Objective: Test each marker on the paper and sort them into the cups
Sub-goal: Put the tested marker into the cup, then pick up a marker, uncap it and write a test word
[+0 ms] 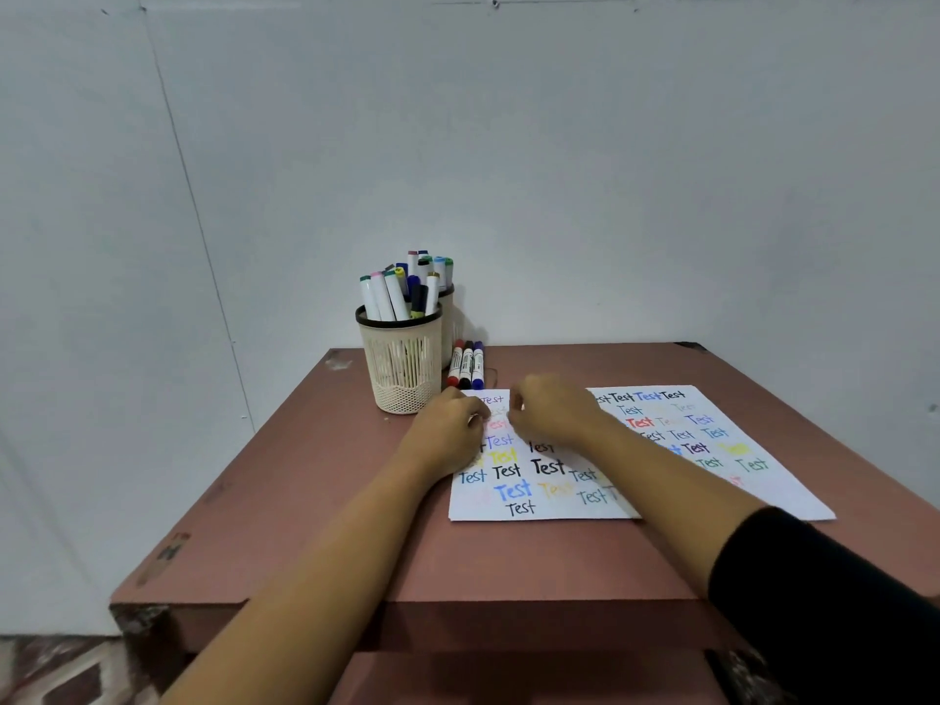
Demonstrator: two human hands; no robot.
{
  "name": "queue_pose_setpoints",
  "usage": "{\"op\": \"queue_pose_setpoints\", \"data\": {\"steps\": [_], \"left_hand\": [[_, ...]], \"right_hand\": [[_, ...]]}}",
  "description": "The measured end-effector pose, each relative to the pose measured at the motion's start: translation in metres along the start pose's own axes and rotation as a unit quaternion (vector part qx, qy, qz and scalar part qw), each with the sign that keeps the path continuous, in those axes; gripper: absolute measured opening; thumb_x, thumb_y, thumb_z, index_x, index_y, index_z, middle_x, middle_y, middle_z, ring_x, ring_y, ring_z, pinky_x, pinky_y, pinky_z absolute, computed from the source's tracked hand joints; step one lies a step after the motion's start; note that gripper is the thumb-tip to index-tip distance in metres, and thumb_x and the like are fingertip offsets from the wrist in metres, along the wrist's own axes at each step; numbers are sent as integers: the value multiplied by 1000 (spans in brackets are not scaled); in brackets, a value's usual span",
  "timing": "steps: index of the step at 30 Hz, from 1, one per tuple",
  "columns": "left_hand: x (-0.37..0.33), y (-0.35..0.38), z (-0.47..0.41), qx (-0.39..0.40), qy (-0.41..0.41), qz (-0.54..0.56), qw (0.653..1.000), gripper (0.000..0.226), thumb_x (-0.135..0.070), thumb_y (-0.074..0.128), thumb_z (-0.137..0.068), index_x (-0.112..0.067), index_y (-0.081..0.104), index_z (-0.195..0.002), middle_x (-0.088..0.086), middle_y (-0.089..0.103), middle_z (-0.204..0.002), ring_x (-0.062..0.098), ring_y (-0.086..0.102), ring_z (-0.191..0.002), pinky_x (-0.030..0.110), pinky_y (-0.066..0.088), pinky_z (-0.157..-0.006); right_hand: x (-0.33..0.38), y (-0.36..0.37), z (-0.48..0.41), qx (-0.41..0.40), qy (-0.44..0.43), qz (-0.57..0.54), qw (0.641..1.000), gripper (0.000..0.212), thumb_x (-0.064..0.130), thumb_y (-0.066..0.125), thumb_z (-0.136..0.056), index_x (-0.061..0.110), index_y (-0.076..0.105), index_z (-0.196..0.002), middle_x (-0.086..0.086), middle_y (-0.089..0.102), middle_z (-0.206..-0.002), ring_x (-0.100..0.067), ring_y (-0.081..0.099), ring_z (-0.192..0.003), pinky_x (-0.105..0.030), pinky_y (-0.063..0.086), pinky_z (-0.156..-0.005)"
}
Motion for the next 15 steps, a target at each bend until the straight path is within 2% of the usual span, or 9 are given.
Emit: {"op": "queue_pose_setpoints", "data": {"steps": [7, 12, 15], "left_hand": [[0, 1, -1, -15, 14, 0, 1000, 29, -12, 46, -93, -11, 65, -114, 13, 55, -114, 28, 51, -106, 34, 42, -91], [-1, 1, 0, -21, 16, 3, 1000, 28, -12, 47, -91, -12, 66, -111, 14, 56, -111, 30, 52, -104, 37, 42, -90], [0, 2, 0, -19, 11, 4, 1000, 27, -13, 47, -91, -13, 66, -111, 12, 56, -113, 30, 52, -105, 36, 42, -90]], "right_hand": [[6, 7, -50, 8, -4, -121, 993, 16, 19, 62, -88, 6, 62, -97, -10, 65, -97, -25, 59, -88, -31, 43, -70], [8, 24, -73, 22, -8, -96, 995, 30, 29, 70, -78, 17, 59, -103, -1, 62, -94, -21, 56, -91, -36, 48, -82], [4, 28, -80, 19, 1, -106, 994, 35, 31, 70, -80, 19, 59, -111, -2, 63, -102, -21, 57, -97, -38, 47, -90]]}}
Point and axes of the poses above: each hand's wrist, its own z-axis away from the middle knuckle, its own y-axis out of the palm, x = y × z, the point moved 9 cm from there along -z, towards the middle knuckle
